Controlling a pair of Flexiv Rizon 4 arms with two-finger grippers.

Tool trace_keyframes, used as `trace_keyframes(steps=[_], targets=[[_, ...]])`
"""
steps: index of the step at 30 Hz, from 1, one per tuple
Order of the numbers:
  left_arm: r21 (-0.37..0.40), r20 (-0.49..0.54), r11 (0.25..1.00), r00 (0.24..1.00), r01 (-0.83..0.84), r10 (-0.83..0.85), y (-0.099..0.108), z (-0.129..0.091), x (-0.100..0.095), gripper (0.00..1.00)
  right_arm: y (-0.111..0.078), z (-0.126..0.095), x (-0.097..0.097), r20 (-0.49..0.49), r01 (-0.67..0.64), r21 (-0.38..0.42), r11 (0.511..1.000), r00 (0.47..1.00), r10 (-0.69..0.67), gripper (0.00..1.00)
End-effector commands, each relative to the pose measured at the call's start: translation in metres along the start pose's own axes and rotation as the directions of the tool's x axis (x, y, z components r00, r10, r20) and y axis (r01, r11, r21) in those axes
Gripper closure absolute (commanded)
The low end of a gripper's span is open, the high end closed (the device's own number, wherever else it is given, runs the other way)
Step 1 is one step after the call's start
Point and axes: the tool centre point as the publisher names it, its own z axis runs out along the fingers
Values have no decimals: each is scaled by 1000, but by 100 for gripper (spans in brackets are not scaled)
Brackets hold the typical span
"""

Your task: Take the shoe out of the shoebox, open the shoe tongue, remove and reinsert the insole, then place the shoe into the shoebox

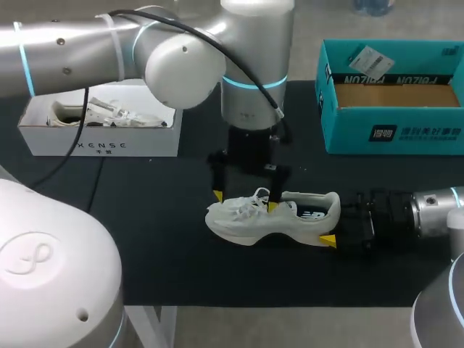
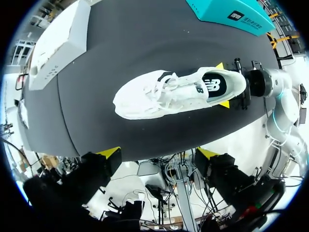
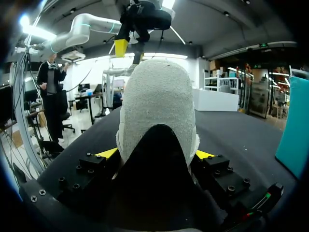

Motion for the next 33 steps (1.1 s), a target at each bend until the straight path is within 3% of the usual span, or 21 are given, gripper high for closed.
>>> trace_keyframes(steps=[1,8,11,13,21,33], targets=[[-19,102,1000,995,23,-21,-1,6,22,0,-3,4,1,1,-1,3,1000,1000,1,100],[70,70,991,990,118,-123,-10,11,45,0,-3,4,1,1,-1,3,1000,1000,1,100],[63,39,993,994,96,-98,-20,15,56,0,-3,4,1,1,-1,3,1000,1000,1,100],[106,61,987,990,121,-128,-29,19,62,0,-3,4,1,1,-1,3,1000,1000,1,100],[151,148,980,977,130,-152,-57,26,85,0,-3,4,1,1,-1,3,1000,1000,1,100],[177,227,959,939,220,-258,-83,51,88,0,-3,4,1,1,-1,3,1000,1000,1,100]])
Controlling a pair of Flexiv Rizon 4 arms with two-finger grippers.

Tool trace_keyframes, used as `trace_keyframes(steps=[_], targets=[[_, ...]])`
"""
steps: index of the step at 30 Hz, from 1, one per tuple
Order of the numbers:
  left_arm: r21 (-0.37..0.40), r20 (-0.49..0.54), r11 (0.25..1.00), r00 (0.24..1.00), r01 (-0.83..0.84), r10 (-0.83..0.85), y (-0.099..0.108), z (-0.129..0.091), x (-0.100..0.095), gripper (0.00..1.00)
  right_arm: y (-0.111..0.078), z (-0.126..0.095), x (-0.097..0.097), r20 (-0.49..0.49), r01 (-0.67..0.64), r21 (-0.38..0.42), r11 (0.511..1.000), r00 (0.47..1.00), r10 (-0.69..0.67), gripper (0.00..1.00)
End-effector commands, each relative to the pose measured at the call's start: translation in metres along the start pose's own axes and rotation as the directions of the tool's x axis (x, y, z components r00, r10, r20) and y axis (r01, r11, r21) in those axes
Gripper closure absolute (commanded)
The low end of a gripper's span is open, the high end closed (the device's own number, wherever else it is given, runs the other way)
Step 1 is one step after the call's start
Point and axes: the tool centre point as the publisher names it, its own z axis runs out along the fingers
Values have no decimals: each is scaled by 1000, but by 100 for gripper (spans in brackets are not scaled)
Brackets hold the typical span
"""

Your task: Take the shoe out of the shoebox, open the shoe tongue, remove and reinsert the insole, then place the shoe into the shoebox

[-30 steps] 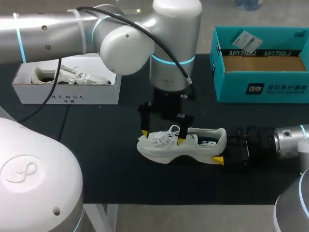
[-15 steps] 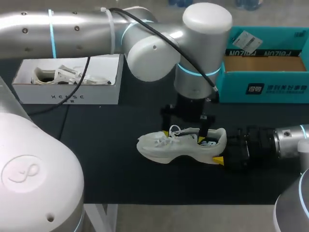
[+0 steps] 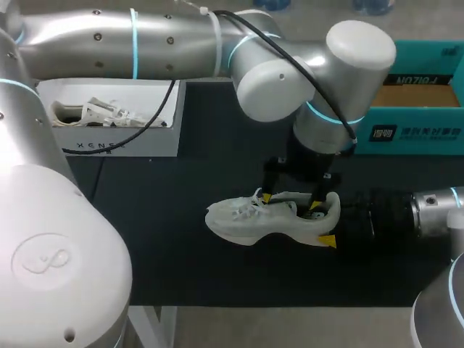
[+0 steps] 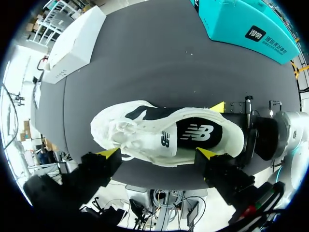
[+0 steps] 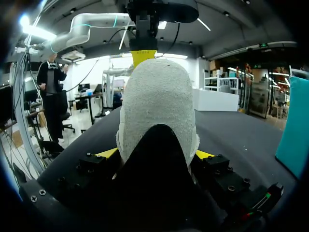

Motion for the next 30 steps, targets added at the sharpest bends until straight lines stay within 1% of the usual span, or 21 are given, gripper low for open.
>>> trace_keyframes(steps=[1,10,17,18,19,24,30], targets=[[4,90,1000,996,14,-14,-3,11,10,0,-3,4,1,1,0,3,1000,1000,0,100],[3,126,999,990,54,-54,-3,27,-2,0,-3,4,1,1,0,3,1000,1000,0,100],[4,143,997,986,80,-80,-5,35,-11,0,-3,4,1,1,0,3,1000,1000,0,100],[5,142,997,986,81,-81,-6,36,-13,68,-3,4,1,1,0,3,1000,1000,0,100],[6,143,997,986,82,-82,-6,35,-13,100,-3,4,1,1,0,3,1000,1000,0,100],[11,149,997,986,79,-80,-3,29,-15,100,-3,4,1,1,0,3,1000,1000,0,100],[36,129,995,987,90,-94,0,11,-24,100,-3,4,1,1,0,3,1000,1000,0,100]])
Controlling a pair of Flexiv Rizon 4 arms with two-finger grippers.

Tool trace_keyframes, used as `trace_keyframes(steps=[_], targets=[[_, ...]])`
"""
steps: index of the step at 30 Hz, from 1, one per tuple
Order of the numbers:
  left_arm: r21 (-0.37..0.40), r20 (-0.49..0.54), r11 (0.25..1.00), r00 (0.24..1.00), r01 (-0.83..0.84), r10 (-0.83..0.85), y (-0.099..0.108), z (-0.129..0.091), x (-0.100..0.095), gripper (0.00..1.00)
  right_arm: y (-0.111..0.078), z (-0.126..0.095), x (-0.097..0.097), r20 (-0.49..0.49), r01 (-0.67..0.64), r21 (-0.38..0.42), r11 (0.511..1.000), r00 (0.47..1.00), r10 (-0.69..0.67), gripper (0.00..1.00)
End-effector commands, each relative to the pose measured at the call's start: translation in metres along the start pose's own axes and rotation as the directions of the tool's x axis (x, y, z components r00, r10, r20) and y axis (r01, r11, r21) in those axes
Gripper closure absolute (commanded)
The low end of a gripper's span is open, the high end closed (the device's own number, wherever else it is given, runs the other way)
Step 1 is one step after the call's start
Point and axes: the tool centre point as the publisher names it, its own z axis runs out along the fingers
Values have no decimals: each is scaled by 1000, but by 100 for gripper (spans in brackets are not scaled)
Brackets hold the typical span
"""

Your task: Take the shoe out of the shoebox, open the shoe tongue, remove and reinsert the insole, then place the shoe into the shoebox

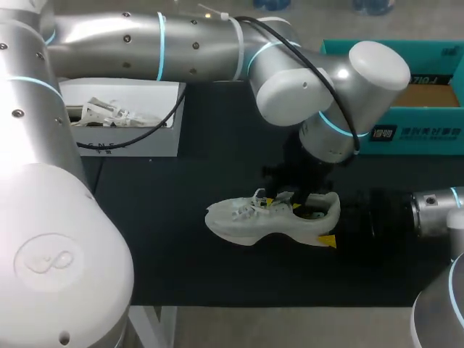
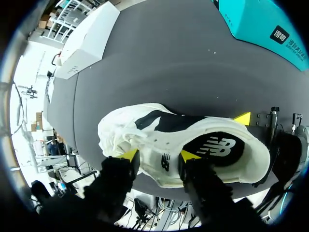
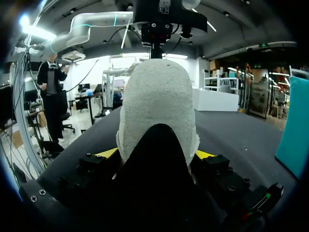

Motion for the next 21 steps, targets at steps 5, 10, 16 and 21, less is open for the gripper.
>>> trace_keyframes(steps=[5,10,16,21], targets=[[44,-35,998,998,45,-44,13,-22,-28,100,-3,3,1,1,-1,3,1000,1000,1,100],[39,-62,996,995,79,-77,13,-24,-50,100,-3,3,1,1,-1,3,1000,1000,1,100],[13,-73,997,994,77,-76,14,-19,-62,100,-3,3,1,1,-1,3,1000,1000,1,100],[-24,-103,998,993,55,-57,20,-17,-54,0,-3,3,1,1,-1,3,1000,1000,1,100]])
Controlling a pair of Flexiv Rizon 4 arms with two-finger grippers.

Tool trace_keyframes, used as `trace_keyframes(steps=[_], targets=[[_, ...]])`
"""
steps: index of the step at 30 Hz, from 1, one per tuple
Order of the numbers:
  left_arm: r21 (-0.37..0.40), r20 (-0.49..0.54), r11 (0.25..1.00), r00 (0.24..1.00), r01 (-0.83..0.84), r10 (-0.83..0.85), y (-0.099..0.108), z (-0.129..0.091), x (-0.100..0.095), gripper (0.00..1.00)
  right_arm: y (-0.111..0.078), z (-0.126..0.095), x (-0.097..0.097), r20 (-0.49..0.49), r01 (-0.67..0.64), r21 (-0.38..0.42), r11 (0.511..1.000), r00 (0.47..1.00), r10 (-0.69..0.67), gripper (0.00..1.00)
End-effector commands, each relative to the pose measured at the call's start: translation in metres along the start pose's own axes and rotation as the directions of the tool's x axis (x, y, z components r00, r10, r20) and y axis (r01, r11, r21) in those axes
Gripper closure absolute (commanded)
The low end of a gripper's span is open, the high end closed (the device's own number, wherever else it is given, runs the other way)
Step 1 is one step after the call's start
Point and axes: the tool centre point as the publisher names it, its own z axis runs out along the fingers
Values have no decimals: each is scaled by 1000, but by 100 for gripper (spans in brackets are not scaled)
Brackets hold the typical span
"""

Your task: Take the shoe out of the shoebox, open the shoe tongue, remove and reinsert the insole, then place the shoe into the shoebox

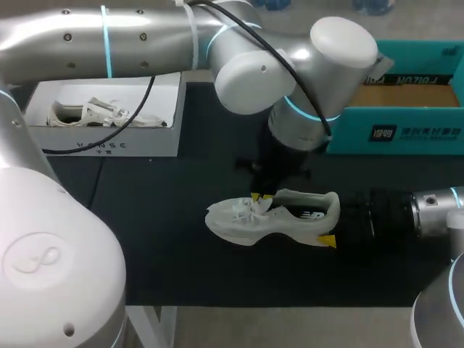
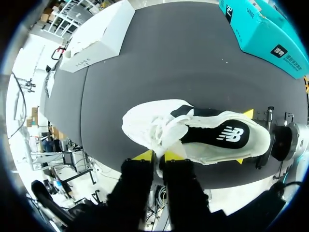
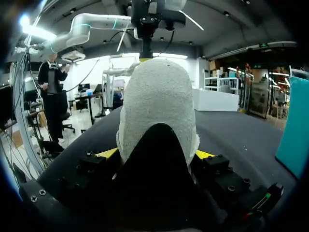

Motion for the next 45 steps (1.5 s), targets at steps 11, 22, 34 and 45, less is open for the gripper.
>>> trace_keyframes(steps=[11,22,34,45], targets=[[-128,-80,992,997,13,-23,12,26,24,68,-3,3,1,1,-1,3,1000,1000,1,100],[-148,-70,989,997,26,-36,0,21,6,100,-3,3,1,1,-1,3,1000,1000,1,100],[-194,-126,981,991,18,-43,-12,18,-29,100,-3,3,1,1,-1,3,1000,1000,1,100],[-299,-277,947,960,-115,29,-16,45,-39,100,-3,3,1,1,-1,3,1000,1000,1,100]])
